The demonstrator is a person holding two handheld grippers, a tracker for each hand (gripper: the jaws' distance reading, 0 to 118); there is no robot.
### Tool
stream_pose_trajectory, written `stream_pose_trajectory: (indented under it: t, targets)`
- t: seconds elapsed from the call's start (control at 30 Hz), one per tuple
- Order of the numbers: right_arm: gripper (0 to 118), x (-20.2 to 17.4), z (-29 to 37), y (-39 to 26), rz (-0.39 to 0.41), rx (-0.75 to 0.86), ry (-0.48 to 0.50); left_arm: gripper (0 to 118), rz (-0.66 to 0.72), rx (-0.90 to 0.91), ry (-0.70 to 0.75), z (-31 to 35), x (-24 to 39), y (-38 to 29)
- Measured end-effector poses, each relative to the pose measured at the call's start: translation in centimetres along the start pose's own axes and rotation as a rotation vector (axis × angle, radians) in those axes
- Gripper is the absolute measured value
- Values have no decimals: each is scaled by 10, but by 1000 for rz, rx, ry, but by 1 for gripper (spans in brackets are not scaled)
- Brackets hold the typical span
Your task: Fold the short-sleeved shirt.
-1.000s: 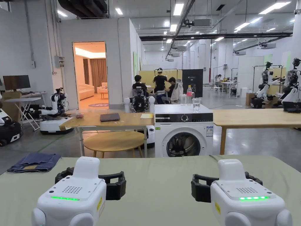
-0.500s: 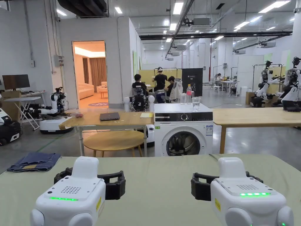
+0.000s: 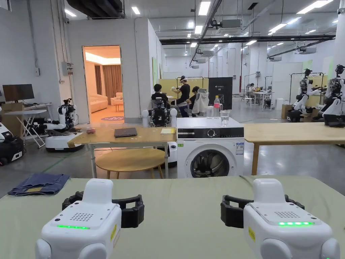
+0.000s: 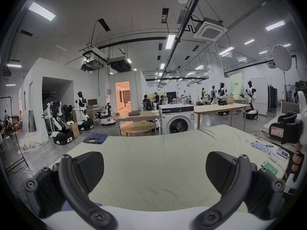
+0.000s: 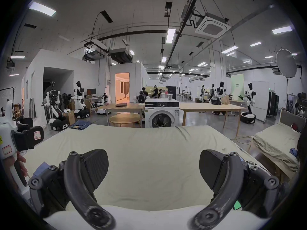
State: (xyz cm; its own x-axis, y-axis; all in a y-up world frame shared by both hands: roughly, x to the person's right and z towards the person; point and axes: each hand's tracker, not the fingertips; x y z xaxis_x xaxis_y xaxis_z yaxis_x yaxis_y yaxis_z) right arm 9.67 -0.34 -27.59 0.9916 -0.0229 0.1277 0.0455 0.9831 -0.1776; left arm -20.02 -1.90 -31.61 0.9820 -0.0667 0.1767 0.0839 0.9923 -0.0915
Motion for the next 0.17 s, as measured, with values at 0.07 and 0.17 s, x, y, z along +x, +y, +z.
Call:
stream_pose_trajectory:
  t: [0.07, 0.17]
  targets:
    - [111, 4, -2, 2, -21, -8, 8, 118, 0, 1, 1, 1, 1, 0]
    - [111, 4, 1, 3, -18, -2, -9, 118, 0, 4, 3, 2, 2, 1]
